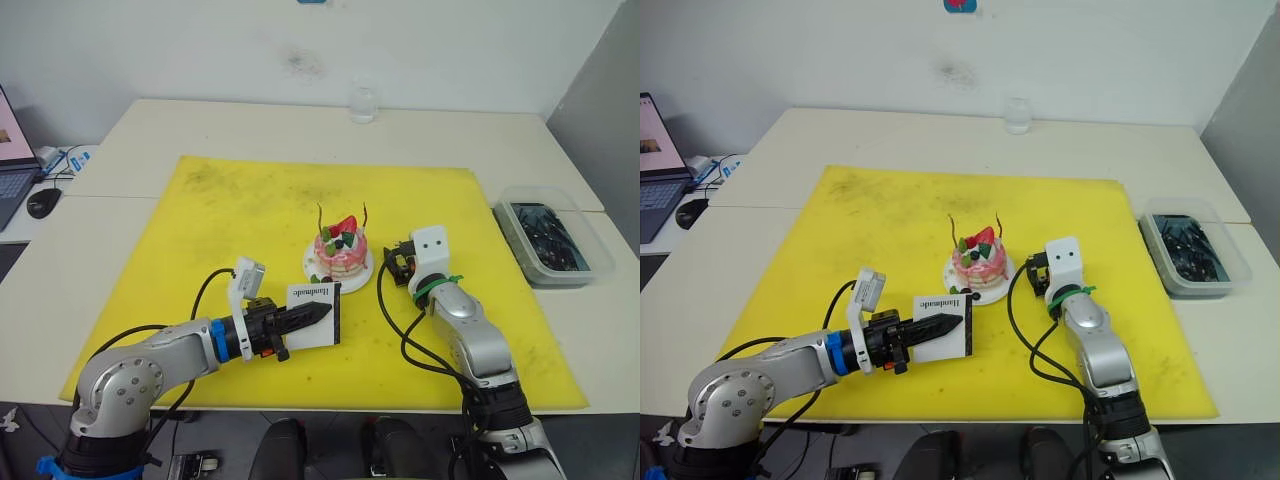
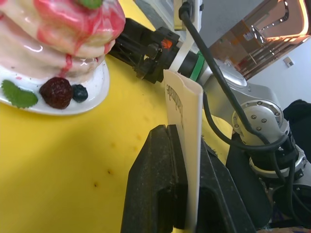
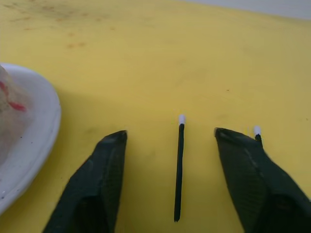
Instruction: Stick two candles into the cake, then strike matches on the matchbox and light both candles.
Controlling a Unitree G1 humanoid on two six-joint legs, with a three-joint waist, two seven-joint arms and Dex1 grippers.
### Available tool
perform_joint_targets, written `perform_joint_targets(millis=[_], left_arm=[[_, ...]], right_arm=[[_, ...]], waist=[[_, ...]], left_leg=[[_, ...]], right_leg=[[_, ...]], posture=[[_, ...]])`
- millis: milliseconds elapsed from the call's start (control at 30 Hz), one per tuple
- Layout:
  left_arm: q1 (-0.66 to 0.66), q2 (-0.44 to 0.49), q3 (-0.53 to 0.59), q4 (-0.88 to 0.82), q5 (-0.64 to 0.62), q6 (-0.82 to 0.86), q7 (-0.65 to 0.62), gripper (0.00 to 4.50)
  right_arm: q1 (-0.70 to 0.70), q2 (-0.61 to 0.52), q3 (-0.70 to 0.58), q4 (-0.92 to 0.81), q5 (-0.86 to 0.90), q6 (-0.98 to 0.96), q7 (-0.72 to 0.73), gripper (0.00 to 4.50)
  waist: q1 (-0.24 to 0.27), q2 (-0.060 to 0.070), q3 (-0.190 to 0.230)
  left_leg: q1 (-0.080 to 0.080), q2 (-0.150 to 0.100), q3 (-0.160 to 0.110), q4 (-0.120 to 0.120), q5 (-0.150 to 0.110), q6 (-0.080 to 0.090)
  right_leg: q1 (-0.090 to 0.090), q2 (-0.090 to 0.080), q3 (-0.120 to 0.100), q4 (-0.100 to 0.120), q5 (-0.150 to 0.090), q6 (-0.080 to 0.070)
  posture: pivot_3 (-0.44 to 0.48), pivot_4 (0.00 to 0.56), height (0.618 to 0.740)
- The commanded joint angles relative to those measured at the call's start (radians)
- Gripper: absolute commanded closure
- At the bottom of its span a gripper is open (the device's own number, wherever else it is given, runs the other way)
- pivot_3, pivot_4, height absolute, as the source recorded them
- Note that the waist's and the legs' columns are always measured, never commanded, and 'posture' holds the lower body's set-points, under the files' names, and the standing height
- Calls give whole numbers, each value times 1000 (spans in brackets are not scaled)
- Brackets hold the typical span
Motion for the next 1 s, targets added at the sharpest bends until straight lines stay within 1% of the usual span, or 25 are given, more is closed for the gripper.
perform_joint_targets(millis=[33,167,200,333,400,533,600,700,767,833,900,1000], left_arm=[[-10,-7,-2,-14,-18,-4,13,4500],[-9,-6,-5,-15,-18,0,18,4500],[-7,-5,-7,-18,-16,1,18,4500],[-3,-3,-13,-23,-13,2,21,4500],[-2,-2,-14,-24,-13,2,24,4500],[-2,1,-19,-27,-14,0,27,4500],[-3,1,-21,-27,-15,0,28,4500],[-10,0,-26,-23,-17,2,25,4500],[-14,4,-30,-22,-16,3,17,4500],[-19,14,-37,-21,-10,4,0,4500],[-22,24,-43,-20,-6,4,-13,4500],[-27,36,-51,-16,3,3,-30,4500]], right_arm=[[-9,1,-14,-12,-18,16,-22,2755],[-11,6,-15,-10,-25,26,-34,4212],[-11,9,-17,-10,-24,27,-37,4477],[-9,27,-27,-26,-5,24,-41,4477],[-5,34,-36,-61,9,33,-36,4477],[15,21,-45,-204,43,113,-1,4477],[29,2,-54,-303,62,187,15,4477],[73,-43,-83,-482,111,326,51,4477],[125,-95,-89,-585,151,409,95,4477],[208,-173,-77,-685,190,444,160,4477],[310,-245,-57,-754,207,411,215,4477],[411,-298,-36,-779,207,325,251,4477]], waist=[[0,0,0],[0,0,0],[0,0,0],[0,0,0],[-1,0,0],[-1,0,0],[-1,0,0],[0,0,0],[2,0,0],[2,0,0],[1,0,0],[-3,0,0]], left_leg=[[0,0,0,0,0,0],[0,0,0,1,0,0],[0,0,0,1,0,0],[1,0,0,2,0,0],[1,0,0,2,0,0],[1,0,0,2,0,0],[0,0,0,2,0,0],[0,0,-1,2,0,0],[0,0,-1,2,0,0],[0,0,-1,2,0,0],[1,0,-1,2,0,0],[1,0,-1,2,0,0]], right_leg=[[0,0,0,0,0,0],[1,0,0,1,0,0],[1,0,0,1,0,0],[1,0,0,1,0,0],[1,0,0,2,0,0],[1,0,0,2,0,0],[1,0,0,2,0,0],[1,0,-1,1,0,0],[1,0,-1,1,0,0],[1,0,0,1,0,0],[1,0,-1,1,0,0],[1,0,-1,2,0,0]], posture=[[0,150,740],[0,150,740],[0,150,740],[0,150,740],[0,150,740],[0,150,740],[0,150,740],[0,150,740],[0,150,740],[0,150,740],[0,150,740],[0,150,740]])
